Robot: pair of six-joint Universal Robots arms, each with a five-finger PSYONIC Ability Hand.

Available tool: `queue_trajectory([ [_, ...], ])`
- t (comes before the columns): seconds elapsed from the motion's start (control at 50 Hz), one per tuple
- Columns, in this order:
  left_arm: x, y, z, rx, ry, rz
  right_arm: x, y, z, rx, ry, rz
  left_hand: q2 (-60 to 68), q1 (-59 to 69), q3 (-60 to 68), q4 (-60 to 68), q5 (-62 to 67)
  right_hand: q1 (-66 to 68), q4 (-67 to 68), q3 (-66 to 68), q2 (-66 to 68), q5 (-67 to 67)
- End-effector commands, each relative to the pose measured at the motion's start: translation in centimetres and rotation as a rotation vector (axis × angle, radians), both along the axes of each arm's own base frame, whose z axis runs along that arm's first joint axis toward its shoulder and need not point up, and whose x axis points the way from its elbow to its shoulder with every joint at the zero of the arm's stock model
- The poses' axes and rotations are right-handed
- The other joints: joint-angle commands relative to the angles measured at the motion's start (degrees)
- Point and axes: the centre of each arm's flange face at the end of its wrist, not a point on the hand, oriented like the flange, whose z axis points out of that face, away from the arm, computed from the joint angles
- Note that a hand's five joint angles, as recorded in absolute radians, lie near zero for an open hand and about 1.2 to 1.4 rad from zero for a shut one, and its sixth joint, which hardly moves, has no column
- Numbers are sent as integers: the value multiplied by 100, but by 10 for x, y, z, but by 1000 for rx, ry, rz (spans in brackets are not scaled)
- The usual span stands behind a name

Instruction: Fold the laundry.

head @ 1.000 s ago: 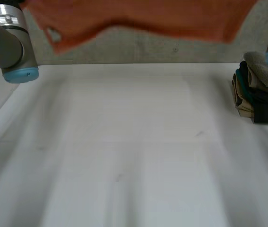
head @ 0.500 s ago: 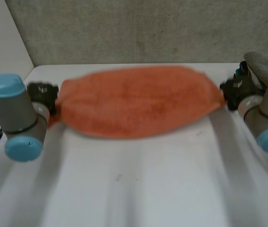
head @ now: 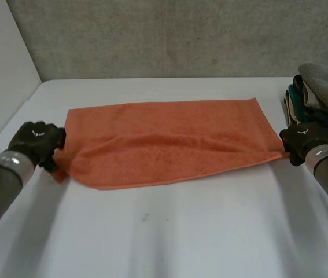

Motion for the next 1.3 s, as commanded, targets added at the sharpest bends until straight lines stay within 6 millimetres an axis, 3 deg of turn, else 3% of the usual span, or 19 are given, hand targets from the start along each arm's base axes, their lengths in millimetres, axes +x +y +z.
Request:
queue_trajectory([
  [0.02,16,28,-20,67,-75,-97,1,2,-2,8,1,2,895,746,903,887,887,1438,1121,1161,1227,1426],
  [0.14,21,20,-42,97,-136,-114,1,2,-3,11,1,3,-182,-331,-173,-190,-190,1438,1121,1161,1227,1426],
  [0.24,19,-3,-54,48,-144,-113,1,6,-6,23,2,6,-837,-986,-829,-845,-845,1438,1121,1161,1227,1426],
  [0.34,15,-25,-54,-30,-136,-108,1,7,-9,29,3,5,-872,-1021,-863,-880,-880,1438,1121,1161,1227,1426],
  [0.48,2,-39,-57,-68,-131,-133,0,8,-10,30,8,5,-872,-1021,-863,-880,-880,1438,1121,1161,1227,1426],
  [0.76,-6,-71,-72,-84,-152,-122,2,9,-11,33,10,12,-754,-903,-746,-762,-762,1438,1121,1161,1227,1426],
  [0.94,-15,-86,-78,-107,-152,-134,3,10,-11,34,10,13,439,290,447,431,431,1438,1121,1161,1227,1426],
  [1.08,-20,-90,-79,-114,-145,-144,3,11,-12,39,11,13,2958,2809,2966,2950,2950,1438,1121,1161,1227,1426],
  [1.2,-22,-90,-79,-115,-140,-153,3,11,-12,37,11,13,3586,3437,3594,3578,3578,1438,1121,1161,1227,1426],
  [1.26,-19,-92,-78,-120,-145,-152,3,11,-12,39,10,15,2900,2751,2909,2892,2892,1438,1121,1161,1227,1426],
  [1.3,-19,-93,-78,-123,-151,-153,2,11,-12,39,10,13,1442,1293,1451,1434,1434,1438,1121,1161,1227,1426],
])
